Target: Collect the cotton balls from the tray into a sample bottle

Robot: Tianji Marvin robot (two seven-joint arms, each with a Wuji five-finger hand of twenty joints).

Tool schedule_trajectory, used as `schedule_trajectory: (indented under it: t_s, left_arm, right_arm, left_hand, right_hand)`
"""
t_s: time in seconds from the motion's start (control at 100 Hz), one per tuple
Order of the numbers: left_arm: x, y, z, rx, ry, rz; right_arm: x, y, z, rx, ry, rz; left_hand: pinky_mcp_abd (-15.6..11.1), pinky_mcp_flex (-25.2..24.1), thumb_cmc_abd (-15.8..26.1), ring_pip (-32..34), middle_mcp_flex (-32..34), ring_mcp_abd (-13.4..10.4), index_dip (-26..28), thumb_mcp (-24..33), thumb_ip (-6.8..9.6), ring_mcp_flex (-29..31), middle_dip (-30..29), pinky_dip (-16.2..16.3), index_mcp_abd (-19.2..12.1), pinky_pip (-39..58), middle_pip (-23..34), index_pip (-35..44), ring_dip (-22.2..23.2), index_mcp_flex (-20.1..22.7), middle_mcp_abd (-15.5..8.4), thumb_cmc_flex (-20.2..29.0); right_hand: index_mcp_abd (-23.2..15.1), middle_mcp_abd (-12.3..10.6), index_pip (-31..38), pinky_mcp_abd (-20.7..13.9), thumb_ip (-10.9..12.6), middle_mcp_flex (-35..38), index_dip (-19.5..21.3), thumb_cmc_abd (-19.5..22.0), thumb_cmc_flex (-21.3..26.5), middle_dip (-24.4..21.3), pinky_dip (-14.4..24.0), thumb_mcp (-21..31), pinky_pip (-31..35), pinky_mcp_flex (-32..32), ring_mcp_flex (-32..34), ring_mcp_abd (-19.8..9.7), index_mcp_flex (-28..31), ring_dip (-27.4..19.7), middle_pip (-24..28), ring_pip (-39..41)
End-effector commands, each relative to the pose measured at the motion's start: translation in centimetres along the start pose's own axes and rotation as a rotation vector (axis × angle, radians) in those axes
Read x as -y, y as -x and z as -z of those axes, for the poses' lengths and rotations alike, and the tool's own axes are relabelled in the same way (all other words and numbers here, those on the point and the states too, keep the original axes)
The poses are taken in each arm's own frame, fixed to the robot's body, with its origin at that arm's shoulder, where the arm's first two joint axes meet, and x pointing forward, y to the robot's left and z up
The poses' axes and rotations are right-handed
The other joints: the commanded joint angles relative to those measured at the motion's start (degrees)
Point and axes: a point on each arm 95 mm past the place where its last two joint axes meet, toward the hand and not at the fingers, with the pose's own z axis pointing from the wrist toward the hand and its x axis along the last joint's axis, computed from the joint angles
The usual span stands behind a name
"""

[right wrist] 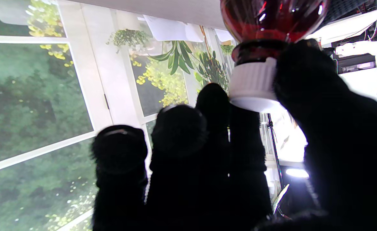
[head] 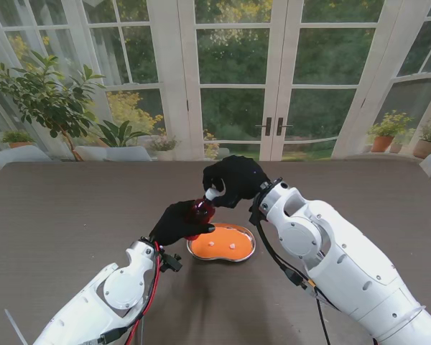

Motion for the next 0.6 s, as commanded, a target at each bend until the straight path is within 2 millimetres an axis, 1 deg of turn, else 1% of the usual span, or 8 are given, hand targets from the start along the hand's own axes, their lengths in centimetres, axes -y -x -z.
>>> schedule_trajectory:
  t_s: [0.0,0.1,0.2,0.25,0.3,0.35,0.37,0.59]
  left_arm:
    - [-0.35,0.29,0.17,0.012,0.018,0.004]
    - [-0.36,0.30,0.16,0.011,0.018,0.005]
    - [-0.37,0.32,0.17,0.010,0.017,0.005]
    - [-0.38,0.32,0.17,0.010,0.017,0.006]
    - [-0.39,0.33,0.17,0.010,0.017,0.006]
    - [-0.39,0.33,0.17,0.010,0.017,0.006]
    - [-0.39,0.33,0.17,0.010,0.018,0.006]
    - [-0.39,0.35,0.17,0.009,0.017,0.005]
  right_arm:
    - [-0.04,-0.40,-0.17,-0.017,0.001,0.002]
    - [0.24,-0.59,-0.23,-0.028,0.001,0.009]
    - [0.39,-0.66,-0.23,-0.031,-0.001,0.017]
    - [0.41,-0.67,-0.23,-0.031,0.000,0.024]
    - [0.37,-0.67,-0.20,-0.032,0.000,0.033]
    - [0.30,-0.66,-0.18,-0.031,0.002,0.045]
    - [0.27,-0.65,-0.17,-0.031,0.002,0.048]
    - [0.03,-0.53,-0.04,-0.020,-0.001,0.063]
  left_hand:
    - [-1.63,-3.06,14.82,0.26,4.01,2.32,0.60,7.35,1.31,0.60,0.72,-0.20,-9.66,-1.33,0.06,6.03,-0.27,9.71,-3.67,9.13]
    - [-1.63,-3.07,14.85,0.24,3.95,2.39,0.63,7.34,1.31,0.56,0.71,-0.20,-9.53,-1.33,0.03,6.04,-0.27,9.71,-3.52,9.16]
    - [-1.66,-3.05,14.88,0.29,4.06,2.25,0.66,7.29,1.31,0.61,0.73,-0.19,-9.65,-1.32,0.08,6.08,-0.26,9.77,-3.67,9.12]
    - [-1.68,-3.07,14.81,0.27,4.03,2.28,0.65,7.30,1.32,0.59,0.73,-0.19,-9.61,-1.32,0.07,6.07,-0.26,9.76,-3.65,9.19]
    - [-1.68,-3.08,14.86,0.27,4.00,2.34,0.66,7.28,1.32,0.59,0.72,-0.19,-9.61,-1.32,0.06,6.08,-0.26,9.77,-3.59,9.18]
    - [-1.68,-3.08,14.86,0.29,3.97,2.30,0.66,7.27,1.32,0.61,0.72,-0.19,-9.59,-1.32,0.05,6.08,-0.26,9.79,-3.62,9.16]
    - [-1.68,-3.08,14.87,0.29,4.06,2.37,0.65,7.28,1.33,0.63,0.73,-0.19,-9.57,-1.32,0.09,6.07,-0.26,9.78,-3.60,9.17]
    - [-1.68,-3.08,14.83,0.28,4.07,2.35,0.65,7.28,1.33,0.61,0.74,-0.19,-9.62,-1.32,0.11,6.07,-0.27,9.80,-3.59,9.16]
  right_hand:
    - [-10.02,-1.87,12.05,-0.74,1.25,2.03,2.00,0.51,5.35,0.46,-0.83,8.37,2.23,0.89,2.25,-2.77,5.98,0.56,-0.03,1.38]
    - [-9.41,-1.80,11.30,-0.99,0.62,1.16,1.62,-0.91,4.29,0.42,-0.92,8.14,2.01,0.72,2.23,-2.94,4.77,0.30,-0.47,0.79]
    - [-7.44,-1.18,9.71,-1.42,-1.65,-0.83,1.90,-2.35,-1.10,0.29,-1.04,7.39,1.32,-0.10,2.19,-2.62,1.58,-0.67,-1.09,-1.69]
    - [-6.08,-0.81,7.39,-1.62,-1.65,-2.29,2.52,-1.67,-3.54,-0.81,-1.08,7.56,0.62,-0.80,2.14,-2.21,0.75,-1.77,-1.80,-4.89]
    - [-4.49,-0.52,3.00,-1.84,-0.08,-3.87,5.06,-1.02,-5.20,-2.72,-1.13,8.29,-0.26,-1.54,2.12,-2.09,0.06,-1.93,-2.72,-7.91]
    - [-2.53,-0.32,-1.19,-2.01,4.39,-5.44,8.76,-0.19,-7.79,-5.78,-1.18,9.08,-0.78,-2.03,2.05,-2.06,-0.44,-1.53,-2.83,-9.91]
    - [-1.55,-0.15,-4.10,-2.11,9.61,-6.42,13.85,0.47,-9.47,-6.88,-1.22,9.34,-1.21,-2.46,1.83,-1.96,-1.05,-1.30,-2.79,-11.06]
    - [2.35,0.91,-7.40,-2.34,9.78,-10.99,14.39,1.13,-15.78,-7.67,-1.18,8.06,-2.14,-4.49,-0.83,-1.27,-7.83,-1.45,-3.62,-12.97]
